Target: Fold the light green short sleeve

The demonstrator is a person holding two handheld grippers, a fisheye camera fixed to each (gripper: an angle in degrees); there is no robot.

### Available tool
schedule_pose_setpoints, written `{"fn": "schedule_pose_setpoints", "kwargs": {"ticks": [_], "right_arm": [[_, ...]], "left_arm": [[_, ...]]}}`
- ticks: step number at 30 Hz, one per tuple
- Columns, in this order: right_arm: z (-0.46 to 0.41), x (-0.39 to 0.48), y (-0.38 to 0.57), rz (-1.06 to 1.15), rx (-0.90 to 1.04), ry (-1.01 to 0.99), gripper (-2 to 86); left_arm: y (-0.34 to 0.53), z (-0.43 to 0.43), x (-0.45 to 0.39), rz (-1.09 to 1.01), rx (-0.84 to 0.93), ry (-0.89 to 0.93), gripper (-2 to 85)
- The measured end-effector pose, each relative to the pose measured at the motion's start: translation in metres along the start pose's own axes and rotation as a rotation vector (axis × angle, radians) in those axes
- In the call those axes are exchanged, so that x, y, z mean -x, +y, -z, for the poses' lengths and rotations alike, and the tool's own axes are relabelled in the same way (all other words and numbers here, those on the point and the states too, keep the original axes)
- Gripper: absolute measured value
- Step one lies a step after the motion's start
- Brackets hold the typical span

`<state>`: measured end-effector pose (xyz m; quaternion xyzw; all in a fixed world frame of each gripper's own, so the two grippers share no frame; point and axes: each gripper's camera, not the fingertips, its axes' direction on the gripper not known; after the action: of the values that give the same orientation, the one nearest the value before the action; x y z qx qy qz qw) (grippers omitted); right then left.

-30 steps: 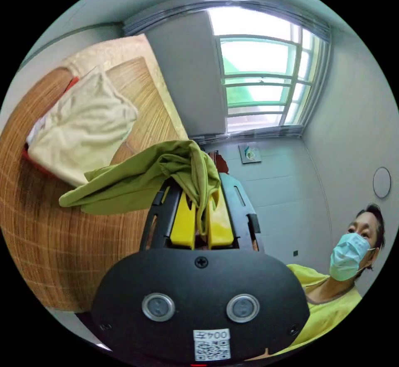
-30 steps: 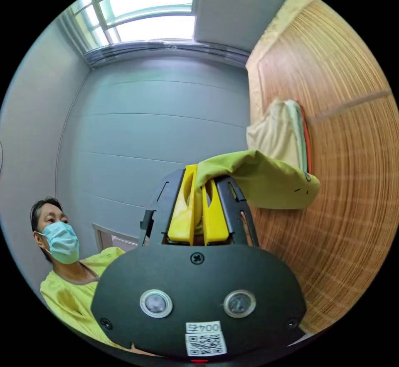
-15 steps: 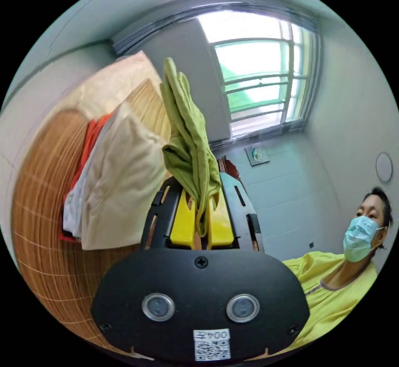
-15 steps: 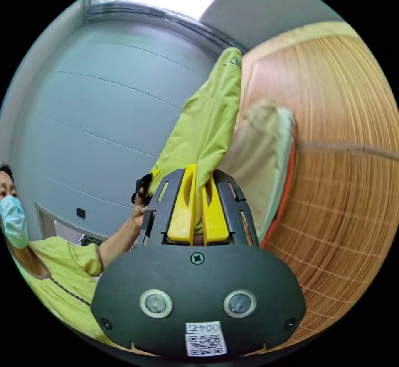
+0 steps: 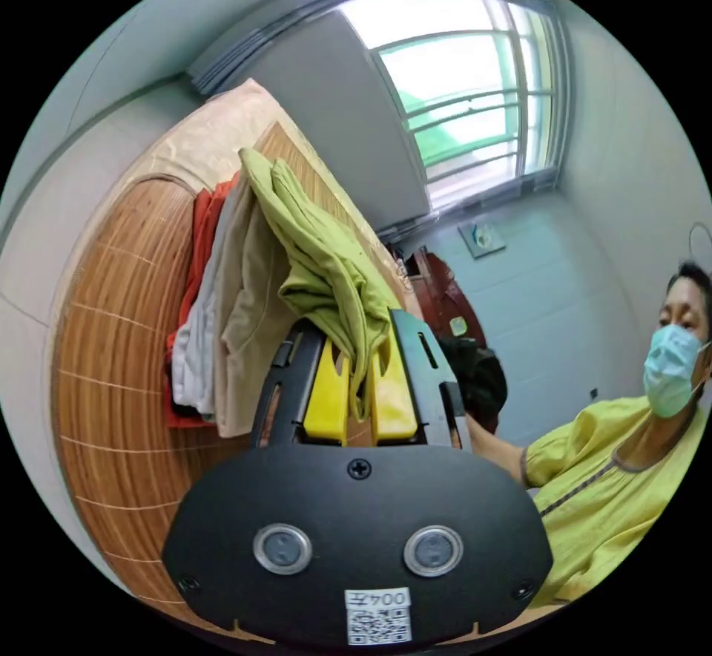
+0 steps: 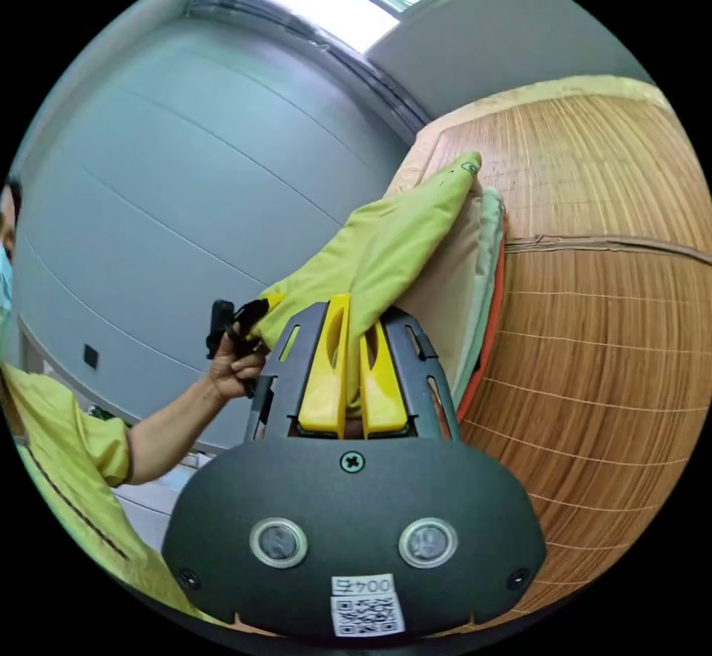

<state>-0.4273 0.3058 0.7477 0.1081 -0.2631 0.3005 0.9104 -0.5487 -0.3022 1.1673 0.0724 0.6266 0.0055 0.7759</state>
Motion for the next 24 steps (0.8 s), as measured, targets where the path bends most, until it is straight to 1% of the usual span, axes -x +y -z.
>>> {"fn": "schedule_pose_setpoints", "kwargs": {"ticks": [1, 2, 3, 4, 5, 6, 7, 9, 11, 12, 13, 14, 16, 17, 18, 19, 20, 21, 22, 23, 24], "right_arm": [[-0.012, 0.006, 0.013, 0.011, 0.022, 0.071, 0.0], [-0.031, 0.000, 0.026, -0.030, 0.067, 0.129, 0.4], [-0.040, -0.007, 0.032, -0.076, 0.097, 0.145, 0.8], [-0.051, -0.021, 0.039, -0.173, 0.143, 0.125, 1.6], [-0.046, -0.028, 0.042, -0.230, 0.112, 0.088, 2.3], [-0.040, -0.027, 0.043, -0.239, 0.075, 0.074, 2.6], [-0.026, -0.022, 0.044, -0.236, 0.013, 0.059, 3.6], [-0.009, -0.011, 0.044, -0.241, -0.024, 0.096, 4.6], [0.009, 0.016, 0.040, -0.169, -0.051, 0.215, 5.5], [0.010, 0.025, 0.037, -0.131, -0.050, 0.254, 5.8], [0.011, 0.046, 0.028, -0.037, -0.052, 0.340, 6.4], [0.007, 0.067, 0.020, 0.057, -0.060, 0.413, 6.7], [-0.008, 0.091, 0.006, 0.175, -0.053, 0.476, 6.8], [-0.023, 0.101, -0.003, 0.232, -0.035, 0.507, 6.5], [-0.032, 0.105, -0.007, 0.254, -0.027, 0.524, 6.3], [-0.049, 0.111, -0.016, 0.297, -0.021, 0.561, 5.8], [-0.065, 0.114, -0.026, 0.329, -0.013, 0.596, 5.2], [-0.073, 0.116, -0.032, 0.341, -0.008, 0.604, 5.2], [-0.087, 0.118, -0.044, 0.363, 0.003, 0.607, 5.2], [-0.101, 0.119, -0.056, 0.381, 0.017, 0.605, 5.2], [-0.108, 0.119, -0.062, 0.389, 0.035, 0.600, 5.2]], "left_arm": [[0.008, -0.006, 0.014, 0.044, 0.033, -0.009, 4.0], [0.013, -0.009, 0.023, 0.079, 0.044, 0.001, 4.2], [0.025, -0.014, 0.041, 0.171, 0.060, 0.044, 5.2], [0.037, -0.010, 0.050, 0.240, 0.014, 0.100, 6.7], [0.043, -0.005, 0.051, 0.264, -0.028, 0.116, 7.6], [0.055, 0.007, 0.046, 0.277, -0.107, 0.112, 8.7], [0.066, 0.018, 0.041, 0.278, -0.159, 0.101, 9.0], [0.086, 0.037, 0.034, 0.319, -0.237, 0.088, 8.8], [0.101, 0.059, 0.013, 0.322, -0.356, 0.026, 7.7], [0.101, 0.068, -0.014, 0.259, -0.427, -0.020, 6.0], [0.092, 0.067, -0.042, 0.164, -0.448, -0.048, 4.4], [0.084, 0.062, -0.056, 0.111, -0.438, -0.049, 3.6], [0.041, 0.012, -0.096, -0.065, -0.270, 0.003, 1.6], [0.031, -0.005, -0.102, -0.098, -0.220, 0.001, 1.4], [0.015, -0.037, -0.111, -0.136, -0.140, -0.047, 1.0], [0.001, -0.065, -0.113, -0.137, -0.091, -0.155, 0.7], [-0.004, -0.076, -0.113, -0.130, -0.081, -0.230, 0.6], [-0.014, -0.091, -0.112, -0.124, -0.070, -0.395, 0.5], [-0.021, -0.100, -0.106, -0.085, -0.055, -0.521, 0.4], [-0.023, -0.103, -0.103, -0.068, -0.046, -0.517, 0.3], [-0.024, -0.105, -0.096, -0.038, -0.048, -0.471, 0.3]]}}
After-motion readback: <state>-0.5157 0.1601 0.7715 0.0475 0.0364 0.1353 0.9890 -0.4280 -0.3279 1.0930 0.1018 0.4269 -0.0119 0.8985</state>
